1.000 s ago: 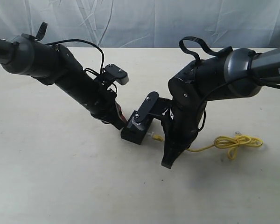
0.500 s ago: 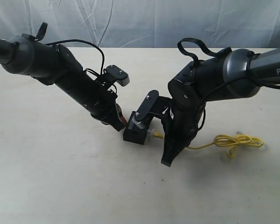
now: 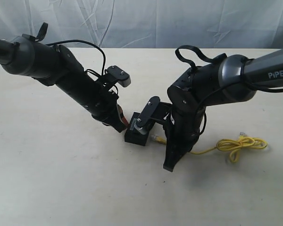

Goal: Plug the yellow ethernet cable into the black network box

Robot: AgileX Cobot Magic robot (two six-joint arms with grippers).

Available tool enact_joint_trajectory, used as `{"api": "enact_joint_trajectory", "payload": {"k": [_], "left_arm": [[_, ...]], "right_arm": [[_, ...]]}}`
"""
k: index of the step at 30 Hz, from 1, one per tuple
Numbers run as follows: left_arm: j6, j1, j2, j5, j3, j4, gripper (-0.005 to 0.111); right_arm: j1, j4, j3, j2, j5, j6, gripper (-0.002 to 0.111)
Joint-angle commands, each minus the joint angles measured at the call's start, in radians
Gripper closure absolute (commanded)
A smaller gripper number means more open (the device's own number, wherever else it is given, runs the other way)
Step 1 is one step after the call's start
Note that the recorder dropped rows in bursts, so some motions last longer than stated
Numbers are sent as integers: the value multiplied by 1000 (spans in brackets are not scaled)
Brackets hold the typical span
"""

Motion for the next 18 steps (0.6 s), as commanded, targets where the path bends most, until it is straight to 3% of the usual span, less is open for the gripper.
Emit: {"api": "enact_joint_trajectory", "payload": {"k": [1,18], "left_arm": [[1,-5,0,9,-5,-2,107],[1,-5,0,9,-5,-2,107]], "right_arm": [[-2,-1,2,-38,-7,1,109],[-2,-13,2,-31,-9,1,109]]}}
